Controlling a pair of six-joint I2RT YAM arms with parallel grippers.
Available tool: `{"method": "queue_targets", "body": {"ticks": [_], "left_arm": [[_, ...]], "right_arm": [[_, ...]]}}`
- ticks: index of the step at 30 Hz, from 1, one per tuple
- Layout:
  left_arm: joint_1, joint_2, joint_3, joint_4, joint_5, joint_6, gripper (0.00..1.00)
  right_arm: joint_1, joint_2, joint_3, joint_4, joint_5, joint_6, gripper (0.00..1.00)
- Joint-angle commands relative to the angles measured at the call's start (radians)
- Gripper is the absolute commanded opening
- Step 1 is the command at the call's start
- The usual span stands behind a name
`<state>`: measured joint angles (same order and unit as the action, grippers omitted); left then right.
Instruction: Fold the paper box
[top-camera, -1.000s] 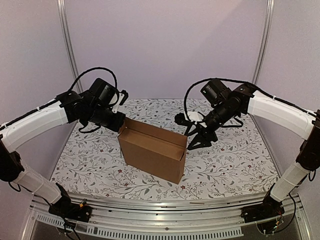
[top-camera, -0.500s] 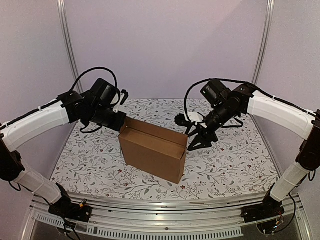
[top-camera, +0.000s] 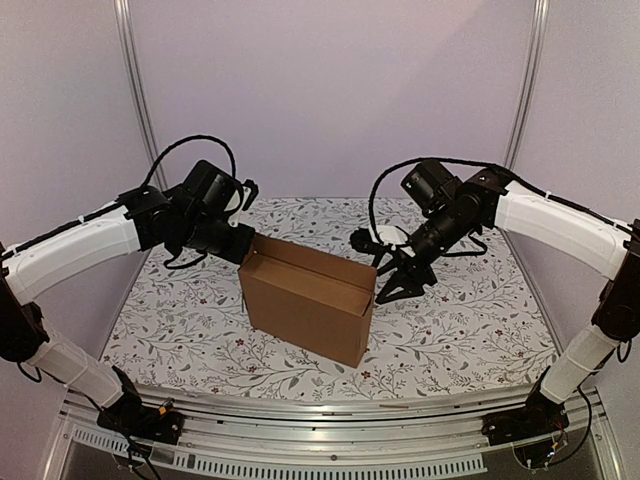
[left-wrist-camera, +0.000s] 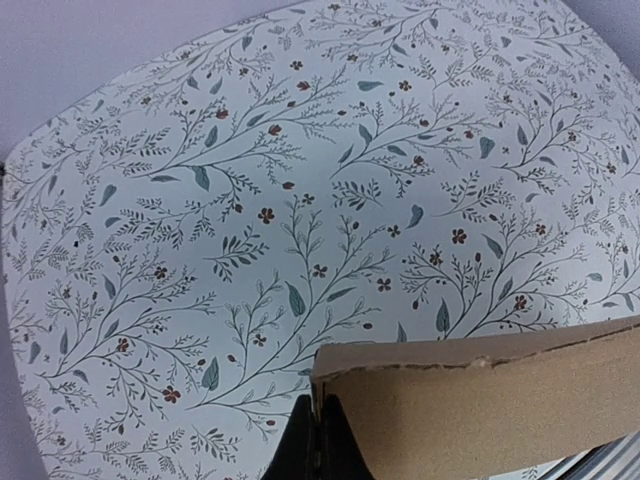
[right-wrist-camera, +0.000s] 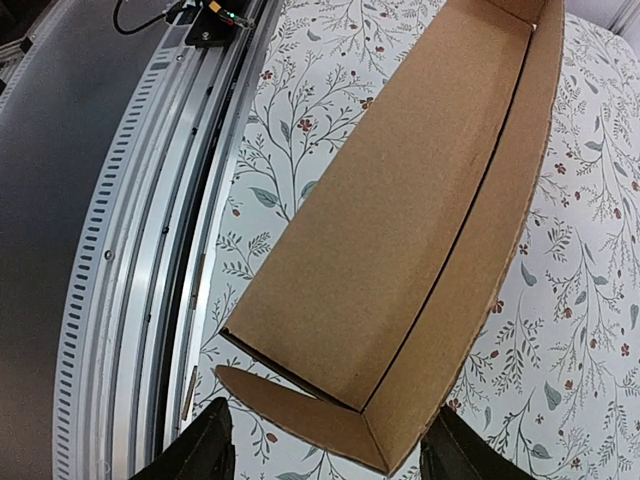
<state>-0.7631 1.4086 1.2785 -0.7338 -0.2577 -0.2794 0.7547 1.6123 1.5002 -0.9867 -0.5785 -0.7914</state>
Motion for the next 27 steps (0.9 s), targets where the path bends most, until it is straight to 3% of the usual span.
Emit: {"method": "queue_targets", "body": {"ticks": [1,27], "left_arm": [[-0.032,0.031,-0.056,-0.104,0.036,0.005,0.0],[-0.039,0.026,-0.062,-0.094,0.022,0.009,0.0]], "right_arm": [[0.008,0.011,0.02,-0.018,-0.011,-0.007,0.62],[0.01,0.043,0.043,0.024,0.068,0.092,0.56]]}}
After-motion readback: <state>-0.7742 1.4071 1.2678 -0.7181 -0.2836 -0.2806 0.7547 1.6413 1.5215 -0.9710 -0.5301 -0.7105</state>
